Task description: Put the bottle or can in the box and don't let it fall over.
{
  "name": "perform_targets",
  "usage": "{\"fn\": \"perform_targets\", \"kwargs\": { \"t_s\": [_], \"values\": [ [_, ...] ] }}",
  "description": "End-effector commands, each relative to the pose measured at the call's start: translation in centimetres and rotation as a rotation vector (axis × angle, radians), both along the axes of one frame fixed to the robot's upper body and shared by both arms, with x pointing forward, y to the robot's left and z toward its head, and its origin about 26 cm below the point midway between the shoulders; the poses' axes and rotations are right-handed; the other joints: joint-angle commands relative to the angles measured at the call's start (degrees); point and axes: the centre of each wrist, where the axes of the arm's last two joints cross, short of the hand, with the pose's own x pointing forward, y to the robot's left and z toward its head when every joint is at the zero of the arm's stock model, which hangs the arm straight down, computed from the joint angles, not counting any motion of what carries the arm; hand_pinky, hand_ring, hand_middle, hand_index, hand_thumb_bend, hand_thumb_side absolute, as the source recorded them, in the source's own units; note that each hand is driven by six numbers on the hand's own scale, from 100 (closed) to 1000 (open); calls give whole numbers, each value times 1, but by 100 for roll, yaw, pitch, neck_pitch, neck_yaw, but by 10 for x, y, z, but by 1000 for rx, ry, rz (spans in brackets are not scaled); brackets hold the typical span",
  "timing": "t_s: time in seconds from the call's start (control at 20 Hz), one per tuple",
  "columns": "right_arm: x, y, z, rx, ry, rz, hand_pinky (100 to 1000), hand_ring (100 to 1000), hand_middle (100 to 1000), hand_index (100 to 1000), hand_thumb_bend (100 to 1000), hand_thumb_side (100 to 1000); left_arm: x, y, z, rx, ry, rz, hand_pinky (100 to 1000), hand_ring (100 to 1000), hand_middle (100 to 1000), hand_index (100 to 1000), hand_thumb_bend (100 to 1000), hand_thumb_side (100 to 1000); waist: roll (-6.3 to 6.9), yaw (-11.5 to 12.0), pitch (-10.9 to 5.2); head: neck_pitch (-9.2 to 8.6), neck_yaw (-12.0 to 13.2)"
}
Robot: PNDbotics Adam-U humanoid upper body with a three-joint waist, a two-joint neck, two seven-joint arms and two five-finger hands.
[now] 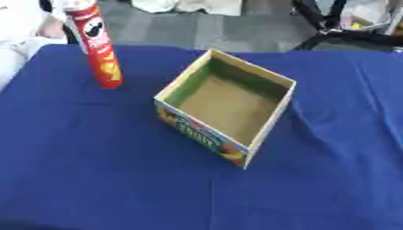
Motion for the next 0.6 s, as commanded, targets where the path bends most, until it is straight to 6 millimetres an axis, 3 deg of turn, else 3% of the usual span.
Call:
{"fn": "perform_targets", "kwargs": {
  "t_s": [0.05, 0.3, 0.6],
  "values": [
    [-3, 1, 15, 22, -59, 2, 978, 719, 777, 977, 100, 728, -3, -1, -10, -43, -18, -25, 462, 843, 857, 880, 206, 793, -8, 20, -85, 50, 3],
    [-2, 6, 20, 50, -88, 11, 977, 724, 781, 978, 100, 728, -4, -6, -43, -58, 13, -53, 446, 834, 856, 877, 209, 801, -47, 11, -53, 11, 28],
    [-2, 9, 23, 51, -99, 22, 976, 722, 779, 978, 100, 723, -4, -12, -54, -56, 28, -73, 439, 826, 852, 874, 216, 808, -91, 61, -31, -140, -54]
  ]
}}
